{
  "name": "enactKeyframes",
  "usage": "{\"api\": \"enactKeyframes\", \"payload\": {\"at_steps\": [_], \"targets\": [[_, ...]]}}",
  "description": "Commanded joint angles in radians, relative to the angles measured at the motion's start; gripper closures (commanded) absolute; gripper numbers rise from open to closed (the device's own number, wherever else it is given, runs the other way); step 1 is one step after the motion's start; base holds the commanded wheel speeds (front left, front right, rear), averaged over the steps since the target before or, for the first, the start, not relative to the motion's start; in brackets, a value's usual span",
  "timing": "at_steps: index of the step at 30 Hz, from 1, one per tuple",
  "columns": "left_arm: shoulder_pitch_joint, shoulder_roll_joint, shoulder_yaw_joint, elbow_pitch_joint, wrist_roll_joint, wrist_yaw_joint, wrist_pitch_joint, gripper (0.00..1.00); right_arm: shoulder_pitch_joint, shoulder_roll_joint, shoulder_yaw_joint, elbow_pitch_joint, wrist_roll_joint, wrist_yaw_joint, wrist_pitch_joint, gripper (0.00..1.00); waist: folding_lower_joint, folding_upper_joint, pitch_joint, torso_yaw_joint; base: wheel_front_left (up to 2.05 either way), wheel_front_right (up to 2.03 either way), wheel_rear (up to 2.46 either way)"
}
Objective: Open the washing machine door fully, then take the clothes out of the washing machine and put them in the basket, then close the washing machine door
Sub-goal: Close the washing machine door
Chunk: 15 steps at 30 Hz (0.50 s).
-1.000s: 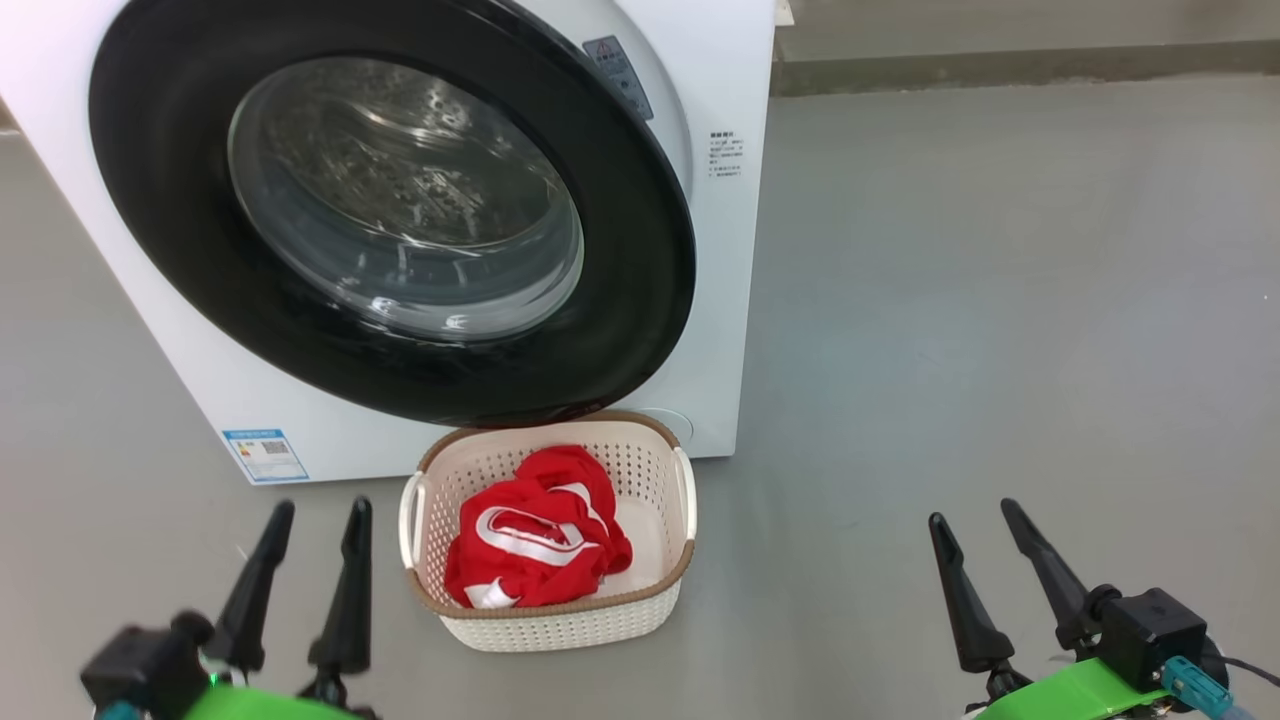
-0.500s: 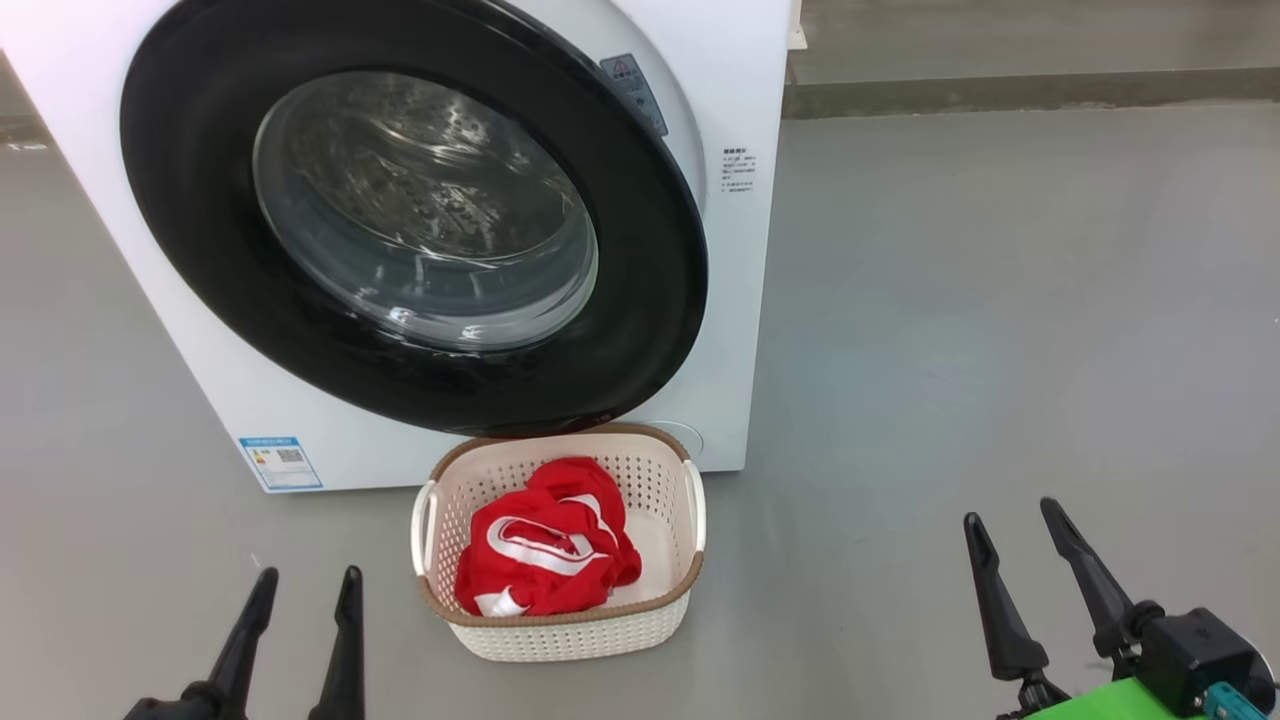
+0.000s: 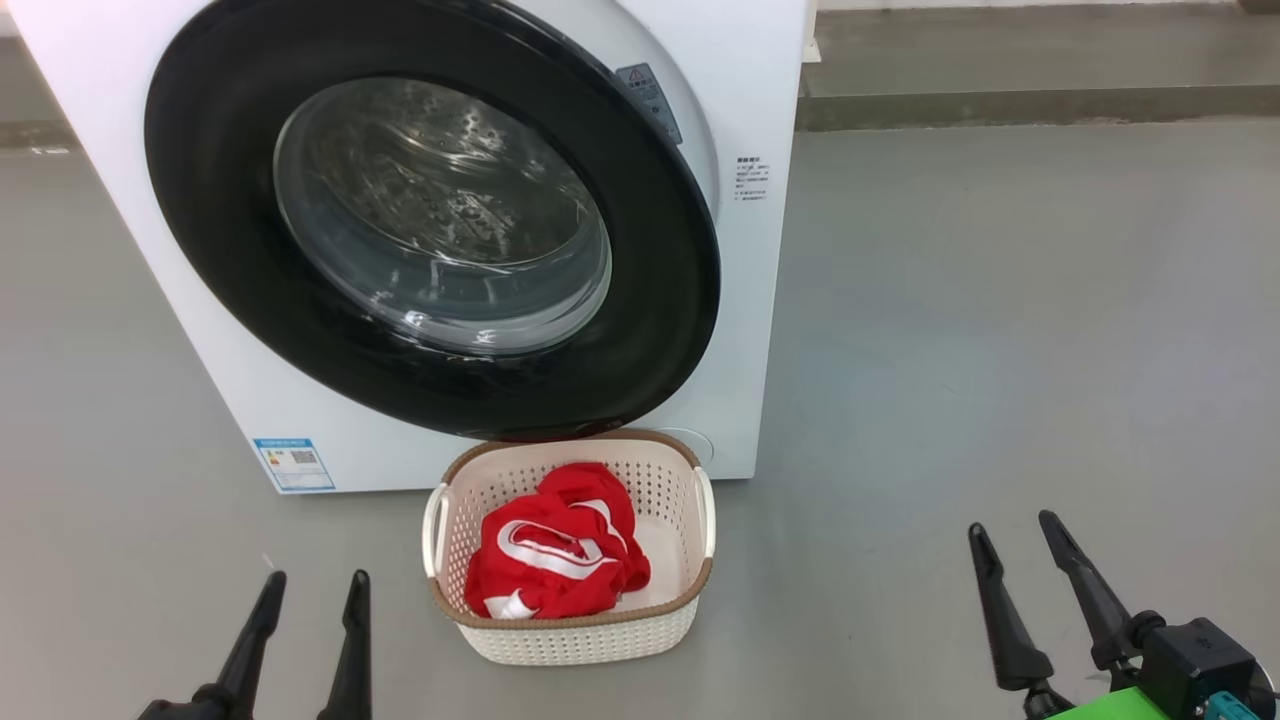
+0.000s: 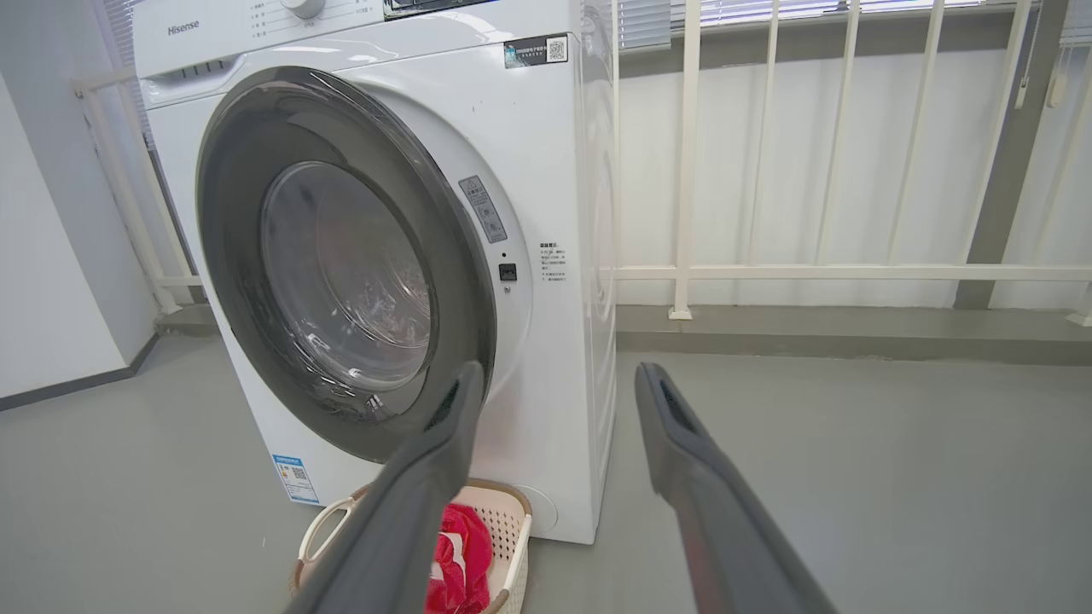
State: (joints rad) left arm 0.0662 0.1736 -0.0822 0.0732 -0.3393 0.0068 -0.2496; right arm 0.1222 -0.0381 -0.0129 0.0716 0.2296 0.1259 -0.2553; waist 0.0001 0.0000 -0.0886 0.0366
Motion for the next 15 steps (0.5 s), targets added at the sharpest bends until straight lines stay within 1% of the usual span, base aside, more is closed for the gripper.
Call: {"api": "enactKeyframes", "payload": {"at_steps": [1,8,15], "targets": [[-0.024,0.007,0.042,-0.021,0.009,-0.007,-0.012,0.00,-0.018,-0.012,0.021,-0.017,0.012,0.005,-0.006,1.00,-0.0001,0.0000,0.000,0.003,0.00,0.00,0.00],[-0.027,-0.007,0.043,-0.037,0.016,-0.018,-0.012,0.00,-0.070,-0.012,0.014,0.034,0.021,0.005,-0.006,1.00,-0.0001,0.0000,0.019,0.011,0.00,0.00,0.00],[-0.043,-0.017,0.033,-0.060,0.020,-0.027,-0.012,0.00,-0.206,-0.012,0.045,0.119,0.007,0.005,-0.006,1.00,-0.0001,0.0000,0.060,0.026,0.00,0.00,0.00]]}}
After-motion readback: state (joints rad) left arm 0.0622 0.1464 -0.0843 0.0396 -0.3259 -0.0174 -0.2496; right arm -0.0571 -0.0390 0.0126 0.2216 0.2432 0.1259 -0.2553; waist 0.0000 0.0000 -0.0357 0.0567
